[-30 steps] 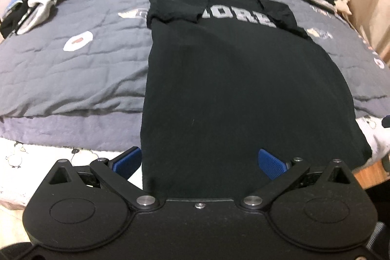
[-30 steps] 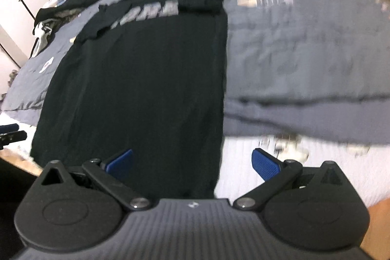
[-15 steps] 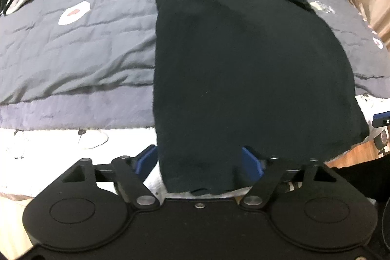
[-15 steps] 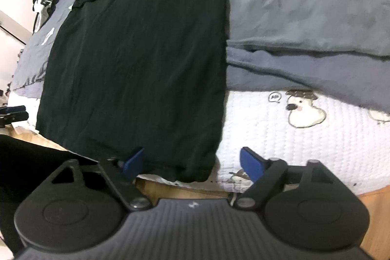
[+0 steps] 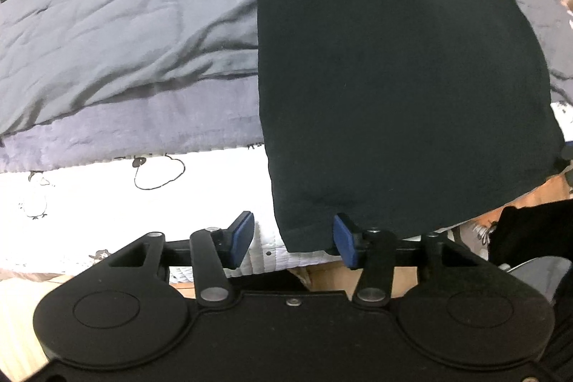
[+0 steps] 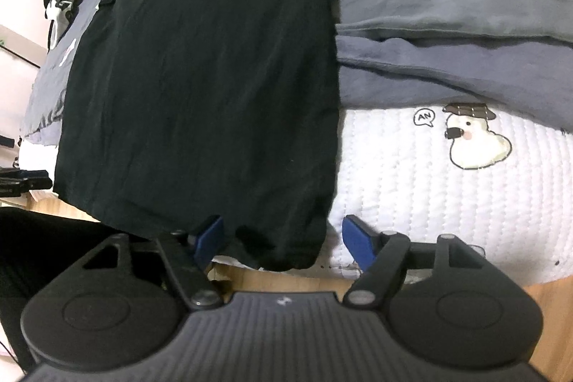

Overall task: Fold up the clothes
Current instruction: 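Grasp the sweatshirt hem with the left gripper while the right gripper grasps beside it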

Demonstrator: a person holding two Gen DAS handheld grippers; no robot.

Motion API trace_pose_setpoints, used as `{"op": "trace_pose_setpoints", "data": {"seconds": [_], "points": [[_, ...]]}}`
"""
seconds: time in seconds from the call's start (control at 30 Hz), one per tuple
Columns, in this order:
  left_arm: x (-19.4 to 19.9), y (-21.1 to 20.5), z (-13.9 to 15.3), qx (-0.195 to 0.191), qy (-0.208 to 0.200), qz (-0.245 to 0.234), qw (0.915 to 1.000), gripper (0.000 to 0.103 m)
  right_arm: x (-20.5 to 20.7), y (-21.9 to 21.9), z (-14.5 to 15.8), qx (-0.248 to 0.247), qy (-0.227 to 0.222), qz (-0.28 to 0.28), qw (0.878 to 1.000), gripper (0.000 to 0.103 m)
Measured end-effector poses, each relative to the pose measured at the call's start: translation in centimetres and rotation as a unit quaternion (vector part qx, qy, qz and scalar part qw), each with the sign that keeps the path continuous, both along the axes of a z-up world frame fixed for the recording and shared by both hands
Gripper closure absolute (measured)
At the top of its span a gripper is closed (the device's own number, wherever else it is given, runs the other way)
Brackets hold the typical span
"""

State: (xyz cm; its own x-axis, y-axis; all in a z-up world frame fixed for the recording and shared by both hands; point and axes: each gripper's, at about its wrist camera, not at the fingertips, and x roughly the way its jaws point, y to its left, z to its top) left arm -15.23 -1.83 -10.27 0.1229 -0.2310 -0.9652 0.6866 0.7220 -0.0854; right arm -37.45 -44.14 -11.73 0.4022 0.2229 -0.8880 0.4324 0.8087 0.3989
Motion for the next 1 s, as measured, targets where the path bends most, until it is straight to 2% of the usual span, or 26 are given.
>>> {"op": "trace_pose_setpoints", "data": {"seconds": [0.1, 0.13, 0.2, 0.23, 0.27, 0.33, 0.4, 0.47, 0.73, 0.8, 1.0], "points": [[0.2, -0.3, -0.7, 0.003, 0.009, 0.001, 1.0000, 0.054, -0.1, 0.1, -0.1, 0.000, -0.007, -0.009, 1.000, 0.031], [0.3, -0.5, -1.0, 0.003, 0.013, 0.002, 0.9999, 0.054, -0.2, 0.1, -0.2, -0.002, -0.009, -0.013, 1.000, 0.035], [0.3, -0.9, -1.4, 0.001, 0.022, 0.002, 0.9998, 0.054, -0.2, 0.0, -0.2, -0.006, -0.012, -0.023, 1.000, 0.056], [0.3, -1.1, -1.7, -0.001, 0.026, 0.002, 0.9997, 0.057, -0.2, 0.0, -0.2, -0.007, -0.014, -0.032, 0.999, 0.085], [0.2, -1.2, -1.8, -0.003, 0.027, 0.001, 0.9996, 0.068, -0.3, -0.1, -0.3, -0.003, -0.015, -0.039, 0.999, 0.097], [0.0, -1.4, -2.0, -0.008, 0.029, -0.003, 0.9995, 0.077, -0.4, 0.0, -0.4, 0.011, -0.022, -0.042, 0.999, 0.097], [-0.1, -1.3, -1.7, -0.016, 0.029, -0.008, 0.9994, 0.090, -0.5, 0.2, -0.2, 0.014, -0.031, -0.046, 0.998, 0.097], [0.1, -0.9, -0.9, -0.029, 0.030, -0.006, 0.9991, 0.093, -0.7, 0.1, 0.3, 0.016, -0.042, -0.052, 0.998, 0.097], [0.7, 1.7, 4.4, -0.093, 0.006, 0.004, 0.9957, 0.095, -2.9, -0.8, 5.2, 0.043, -0.136, -0.068, 0.987, 0.097], [0.8, 2.0, 5.7, -0.115, -0.004, 0.009, 0.9933, 0.095, -2.7, -1.0, 5.6, 0.049, -0.151, -0.078, 0.984, 0.097], [1.9, 1.1, 6.8, -0.155, -0.021, 0.028, 0.9873, 0.096, -2.3, -1.7, 6.8, 0.067, -0.192, -0.107, 0.973, 0.097]]}}
